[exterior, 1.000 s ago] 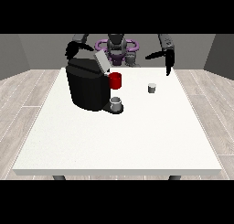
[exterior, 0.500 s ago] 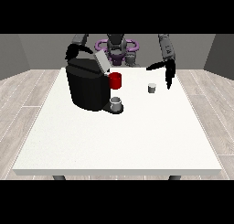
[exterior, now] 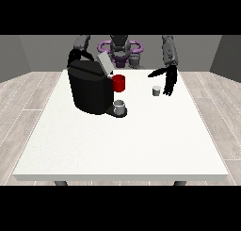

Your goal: Insert the coffee pod into the coffee machine and close the lid

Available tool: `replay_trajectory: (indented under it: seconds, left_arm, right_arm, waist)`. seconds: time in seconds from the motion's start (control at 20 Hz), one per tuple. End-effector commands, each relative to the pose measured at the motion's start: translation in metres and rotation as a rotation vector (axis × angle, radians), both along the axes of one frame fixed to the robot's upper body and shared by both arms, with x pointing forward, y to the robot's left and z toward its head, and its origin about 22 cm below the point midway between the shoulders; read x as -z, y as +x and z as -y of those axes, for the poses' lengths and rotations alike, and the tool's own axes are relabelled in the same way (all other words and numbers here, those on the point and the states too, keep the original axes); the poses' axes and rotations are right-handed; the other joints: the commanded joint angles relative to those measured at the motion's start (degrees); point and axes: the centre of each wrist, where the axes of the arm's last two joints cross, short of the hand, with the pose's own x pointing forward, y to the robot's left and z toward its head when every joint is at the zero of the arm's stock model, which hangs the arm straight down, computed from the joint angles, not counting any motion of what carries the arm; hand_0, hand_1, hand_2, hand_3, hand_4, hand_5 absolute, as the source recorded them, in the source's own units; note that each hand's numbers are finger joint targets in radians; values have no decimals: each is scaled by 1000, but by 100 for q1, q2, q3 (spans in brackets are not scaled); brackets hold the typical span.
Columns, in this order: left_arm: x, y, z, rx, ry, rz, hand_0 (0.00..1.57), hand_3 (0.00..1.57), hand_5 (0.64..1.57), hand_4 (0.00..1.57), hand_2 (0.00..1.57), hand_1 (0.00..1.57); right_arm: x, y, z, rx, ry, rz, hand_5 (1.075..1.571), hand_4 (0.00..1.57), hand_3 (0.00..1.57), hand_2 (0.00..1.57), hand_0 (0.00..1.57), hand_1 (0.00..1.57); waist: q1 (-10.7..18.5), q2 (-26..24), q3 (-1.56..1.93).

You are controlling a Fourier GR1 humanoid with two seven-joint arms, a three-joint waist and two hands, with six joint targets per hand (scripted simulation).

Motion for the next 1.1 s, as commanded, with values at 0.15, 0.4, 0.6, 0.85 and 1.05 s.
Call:
replay_trajectory:
  seconds: [0.15, 0.4, 0.6, 0.85, 1.05]
  left_arm:
    - [23, -5, 5, 7, 95, -61, 807, 501, 1571, 0, 847, 807]
    - [11, 8, -11, -30, 204, -57, 580, 472, 1571, 0, 719, 580]
    - [34, -3, 8, 32, 274, -72, 547, 454, 1571, 0, 697, 547]
    - [11, 17, -2, -6, 307, 28, 719, 619, 1571, 151, 851, 719]
    - [36, 2, -15, -62, 328, 63, 837, 737, 1571, 391, 974, 837]
  right_arm:
    - [27, 0, 11, 37, -46, -46, 1571, 424, 0, 0, 0, 0]
    - [1, 11, -6, -24, -33, -8, 1571, 392, 0, 0, 0, 0]
    - [15, 10, 14, 33, -9, -65, 1571, 432, 0, 0, 0, 0]
    - [-3, 19, 7, -5, -29, -54, 1571, 476, 0, 0, 0, 0]
    - [-12, 4, -20, -27, -45, -42, 1571, 487, 0, 0, 0, 0]
  waist:
    - [139, -15, 1]
    - [-191, 163, -1]
    - [2, -92, 2]
    - [-148, 70, -1]
    - [-350, 98, -5]
